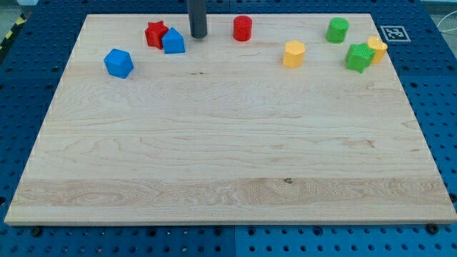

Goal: Slide the blue triangle slightly down

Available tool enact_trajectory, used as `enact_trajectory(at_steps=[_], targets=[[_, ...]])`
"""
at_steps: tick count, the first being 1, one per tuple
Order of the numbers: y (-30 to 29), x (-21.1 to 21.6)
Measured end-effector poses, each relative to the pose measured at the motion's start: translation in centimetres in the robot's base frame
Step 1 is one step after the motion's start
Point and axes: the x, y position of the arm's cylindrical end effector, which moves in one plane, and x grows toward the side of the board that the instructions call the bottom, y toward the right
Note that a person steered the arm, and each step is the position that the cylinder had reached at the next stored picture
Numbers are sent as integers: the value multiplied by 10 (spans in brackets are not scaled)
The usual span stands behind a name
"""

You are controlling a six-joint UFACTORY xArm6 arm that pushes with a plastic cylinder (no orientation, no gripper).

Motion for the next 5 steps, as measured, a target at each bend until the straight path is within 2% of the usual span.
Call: enact_trajectory(at_steps=[2,3,5], targets=[[-23,3],[-43,22],[-45,56]])
